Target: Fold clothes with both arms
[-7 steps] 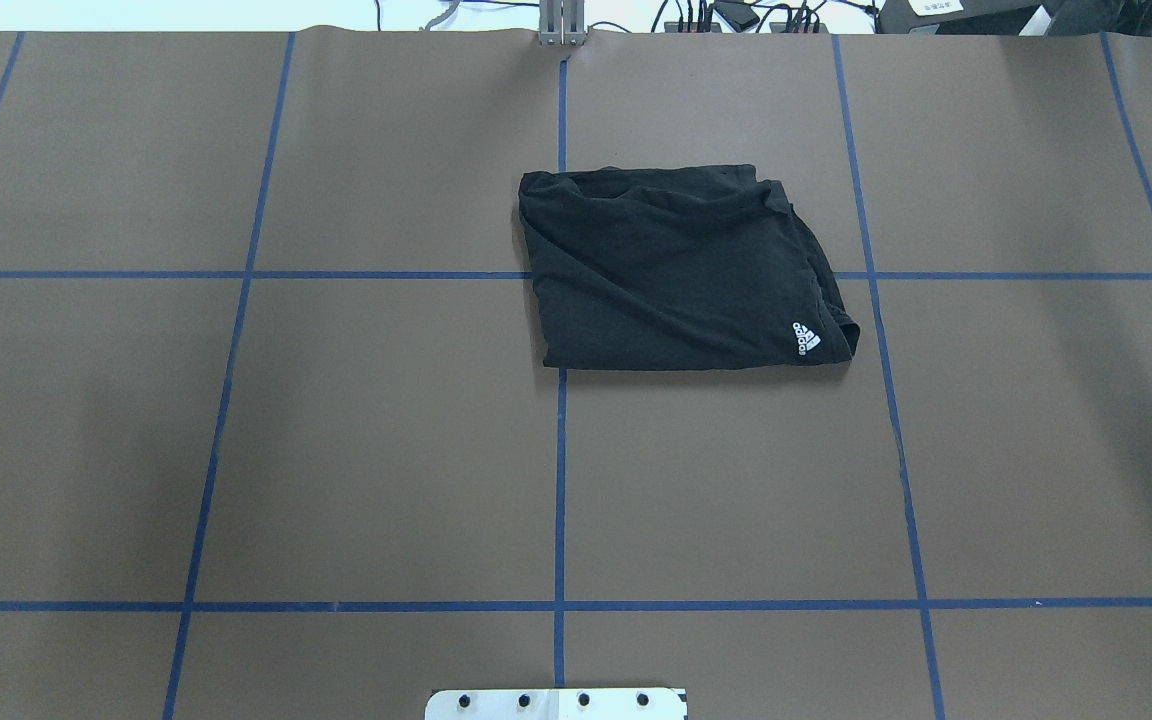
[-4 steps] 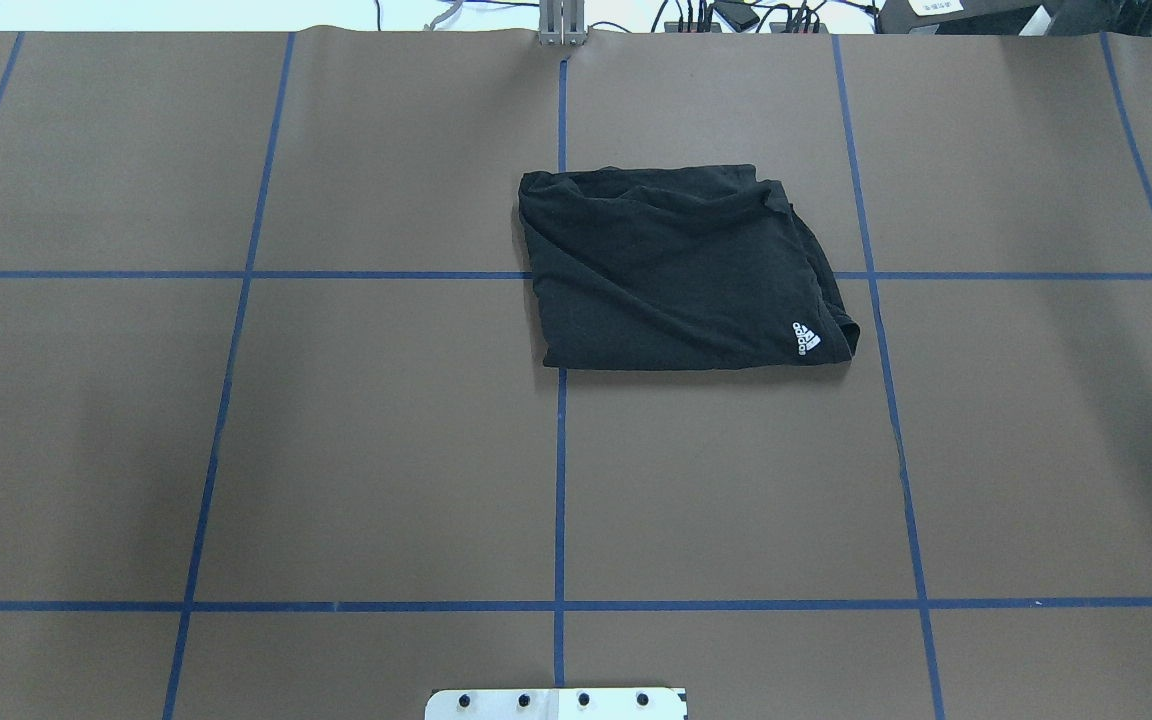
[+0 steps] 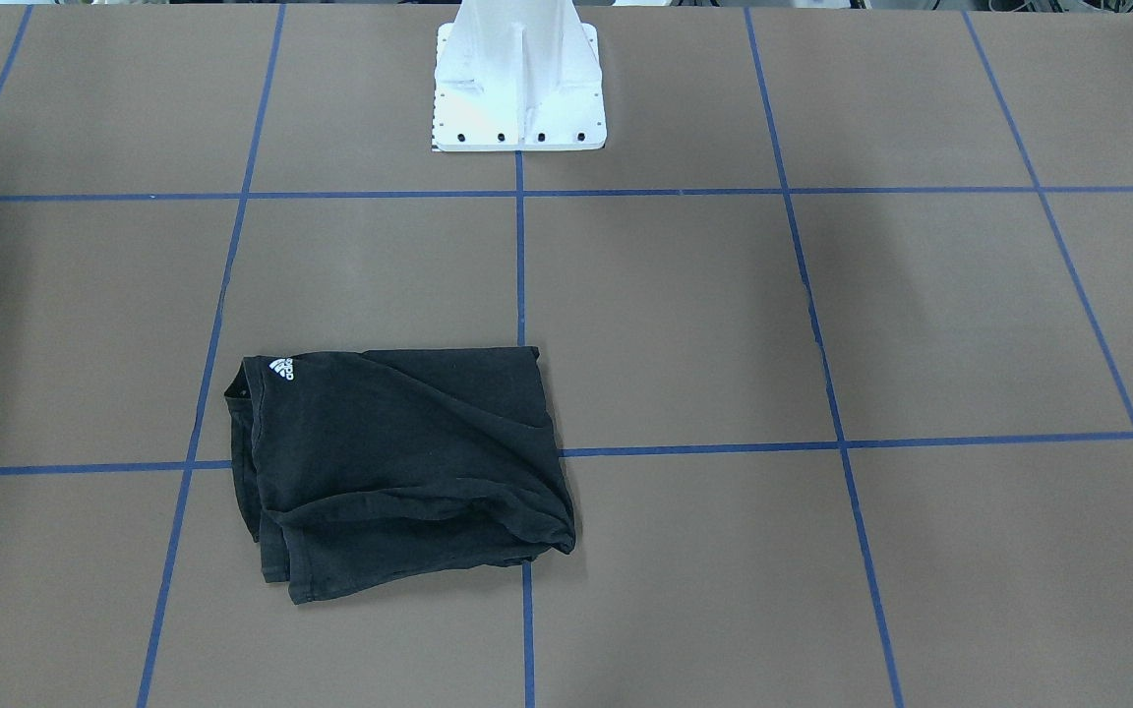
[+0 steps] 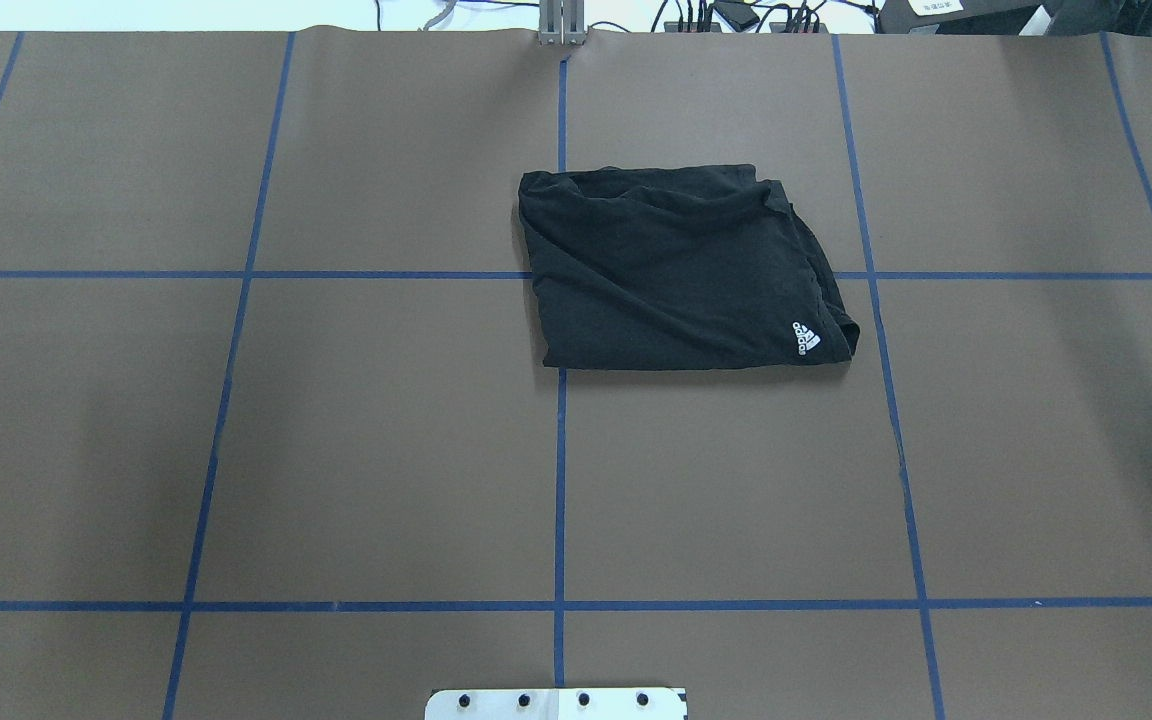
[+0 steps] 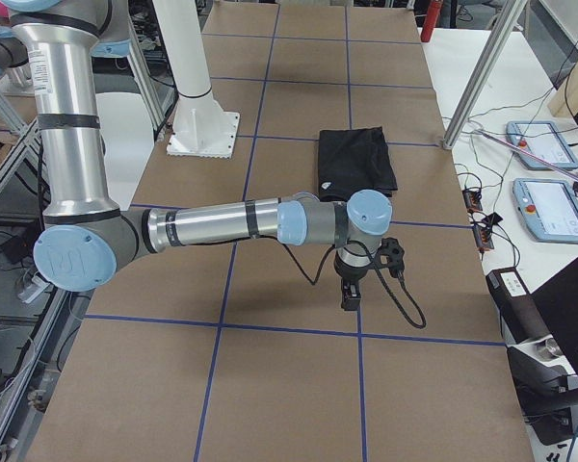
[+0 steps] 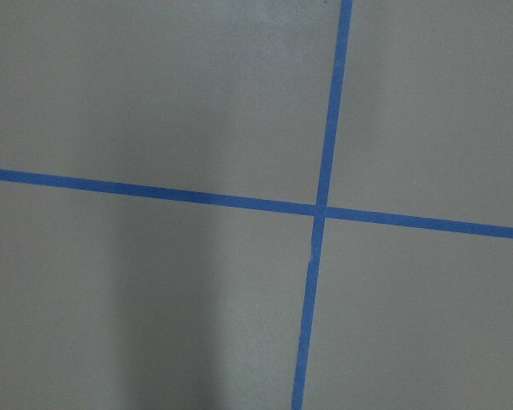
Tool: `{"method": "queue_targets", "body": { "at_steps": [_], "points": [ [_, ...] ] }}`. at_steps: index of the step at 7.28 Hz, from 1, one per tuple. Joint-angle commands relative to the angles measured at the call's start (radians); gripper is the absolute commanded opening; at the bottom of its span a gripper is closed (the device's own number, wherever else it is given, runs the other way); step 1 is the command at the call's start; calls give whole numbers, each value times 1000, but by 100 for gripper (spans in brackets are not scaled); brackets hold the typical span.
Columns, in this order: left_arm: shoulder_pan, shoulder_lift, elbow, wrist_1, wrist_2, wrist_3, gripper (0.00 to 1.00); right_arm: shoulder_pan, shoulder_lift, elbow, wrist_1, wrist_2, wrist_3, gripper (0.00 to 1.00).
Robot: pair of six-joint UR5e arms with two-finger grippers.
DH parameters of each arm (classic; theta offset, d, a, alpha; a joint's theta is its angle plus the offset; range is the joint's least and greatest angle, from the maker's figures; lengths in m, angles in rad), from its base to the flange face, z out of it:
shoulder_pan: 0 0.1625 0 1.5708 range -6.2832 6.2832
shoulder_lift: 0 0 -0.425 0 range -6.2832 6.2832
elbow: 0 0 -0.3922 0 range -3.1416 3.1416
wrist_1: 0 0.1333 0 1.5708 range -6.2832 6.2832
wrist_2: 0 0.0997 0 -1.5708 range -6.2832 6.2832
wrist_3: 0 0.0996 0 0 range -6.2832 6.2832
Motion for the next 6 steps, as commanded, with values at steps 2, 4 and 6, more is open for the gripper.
{"method": "queue_targets", "body": {
  "at_steps": [2, 4, 6],
  "points": [
    [-6, 15, -73, 4, 27, 2, 100, 0, 0, 21, -33, 35, 13, 100],
    [-6, 32, -82, 7, 18, 1, 100, 14, 1, 22, -35, 51, 13, 100],
    [-9, 52, -94, 6, 12, 1, 100, 31, -6, 35, -35, 68, 13, 100]
  ]
}}
